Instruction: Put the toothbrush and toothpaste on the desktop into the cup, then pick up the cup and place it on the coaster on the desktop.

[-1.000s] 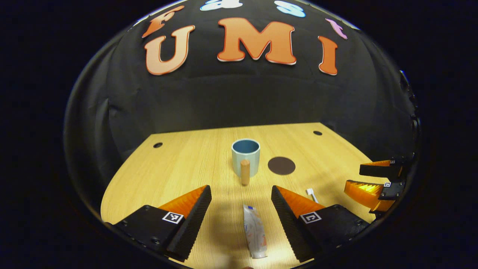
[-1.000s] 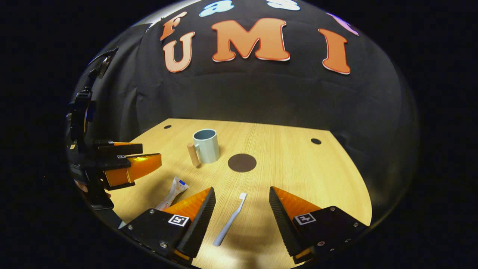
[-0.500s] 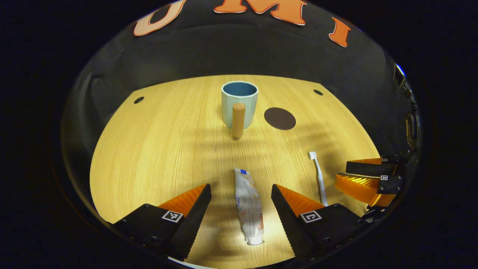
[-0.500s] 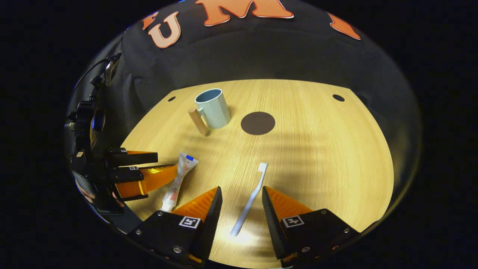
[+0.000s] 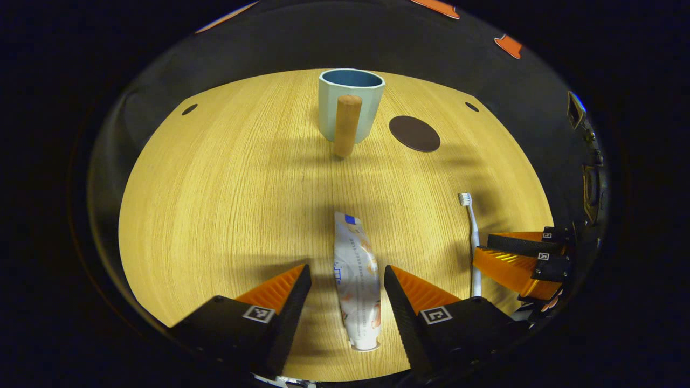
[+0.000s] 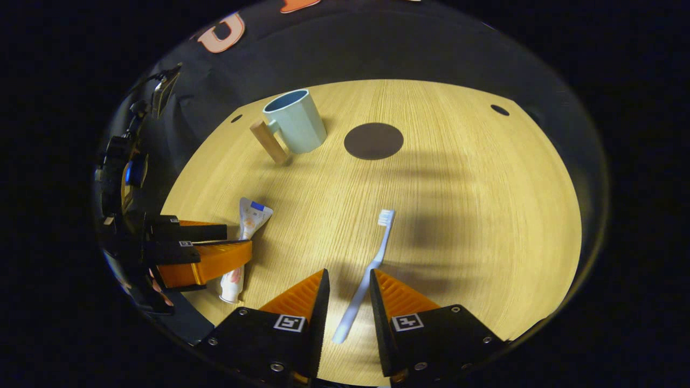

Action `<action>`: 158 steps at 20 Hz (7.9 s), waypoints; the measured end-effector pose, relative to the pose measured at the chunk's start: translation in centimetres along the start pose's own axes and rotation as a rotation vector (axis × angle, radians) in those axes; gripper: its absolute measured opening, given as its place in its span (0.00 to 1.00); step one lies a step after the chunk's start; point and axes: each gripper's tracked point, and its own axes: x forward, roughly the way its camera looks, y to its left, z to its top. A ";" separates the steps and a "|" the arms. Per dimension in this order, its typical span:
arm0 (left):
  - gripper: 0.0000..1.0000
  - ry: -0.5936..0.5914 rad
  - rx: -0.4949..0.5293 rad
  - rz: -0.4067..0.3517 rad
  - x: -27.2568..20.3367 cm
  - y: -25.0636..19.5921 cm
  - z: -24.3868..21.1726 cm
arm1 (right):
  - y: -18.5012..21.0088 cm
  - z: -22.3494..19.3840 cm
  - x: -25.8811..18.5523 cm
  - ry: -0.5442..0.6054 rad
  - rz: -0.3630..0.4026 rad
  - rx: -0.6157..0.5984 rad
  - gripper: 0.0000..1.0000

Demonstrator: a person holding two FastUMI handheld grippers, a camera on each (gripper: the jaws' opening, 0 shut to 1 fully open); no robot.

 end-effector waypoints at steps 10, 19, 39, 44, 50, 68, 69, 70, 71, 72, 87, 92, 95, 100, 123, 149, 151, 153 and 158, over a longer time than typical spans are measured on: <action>0.44 0.030 -0.038 0.021 0.7 -0.1 0.0 | -1.2 0.6 1.6 -0.008 -0.029 -0.011 0.07; 0.10 -0.044 -0.068 -0.051 1.2 -0.4 0.9 | -1.0 1.5 1.1 -0.108 -0.003 -0.014 0.06; 0.10 -0.626 0.085 -0.126 -4.2 1.4 9.2 | -0.7 7.2 -8.1 -0.478 0.044 -0.043 0.05; 0.09 -0.738 0.088 -0.128 -7.1 1.7 12.5 | -0.5 9.2 -8.8 -0.547 0.043 -0.031 0.05; 0.09 -0.859 0.076 -0.141 -10.4 1.6 17.6 | -0.8 11.9 -10.1 -0.633 0.042 -0.032 0.06; 0.10 -0.898 -0.060 -0.128 -3.5 5.4 25.2 | -1.2 17.7 -10.4 -0.770 0.064 -0.010 0.05; 0.10 -0.889 -0.063 -0.125 -2.8 5.6 25.2 | -1.0 18.1 -10.2 -0.773 0.071 -0.006 0.05; 0.09 -0.880 -0.068 -0.125 -2.3 5.9 25.2 | -0.8 18.5 -10.0 -0.782 0.080 0.005 0.05; 0.09 -0.875 -0.071 -0.127 -1.9 6.2 24.9 | -0.5 19.0 -9.9 -0.787 0.088 0.008 0.05; 0.10 -0.869 -0.076 -0.129 -1.5 6.3 24.7 | -0.5 19.3 -9.9 -0.797 0.089 0.009 0.05; 0.51 -0.895 0.103 -0.198 -1.6 4.8 20.9 | 2.7 25.6 -9.3 -0.887 0.128 -0.007 0.05; 0.98 -1.028 0.024 -0.115 -5.7 8.8 19.5 | 3.8 27.9 -9.4 -0.954 0.143 -0.010 0.06; 0.98 -1.086 -0.006 -0.099 -7.7 10.1 19.5 | 4.0 29.1 -8.9 -0.987 0.163 0.015 0.05; 0.98 -1.169 0.035 -0.033 -10.4 11.8 18.0 | 4.2 31.4 -7.9 -1.059 0.193 0.064 0.05; 0.98 -1.179 0.032 0.002 -9.1 11.7 14.0 | 6.8 31.8 -2.4 -1.058 0.183 -0.023 0.22; 0.98 -0.440 0.075 -0.054 -5.3 2.2 18.3 | -4.4 18.9 -23.2 -1.149 -0.046 -0.219 0.97; 0.98 -0.363 0.076 -0.017 -2.9 2.8 18.0 | -4.9 17.7 -23.5 -1.148 -0.052 -0.235 0.96; 0.98 -0.304 0.077 0.003 -0.8 3.0 18.0 | -5.7 16.4 -23.7 -1.151 -0.073 -0.245 0.97; 0.99 -0.166 0.092 0.062 2.1 3.6 17.6 | -7.8 13.7 -23.4 -1.152 -0.091 -0.204 0.97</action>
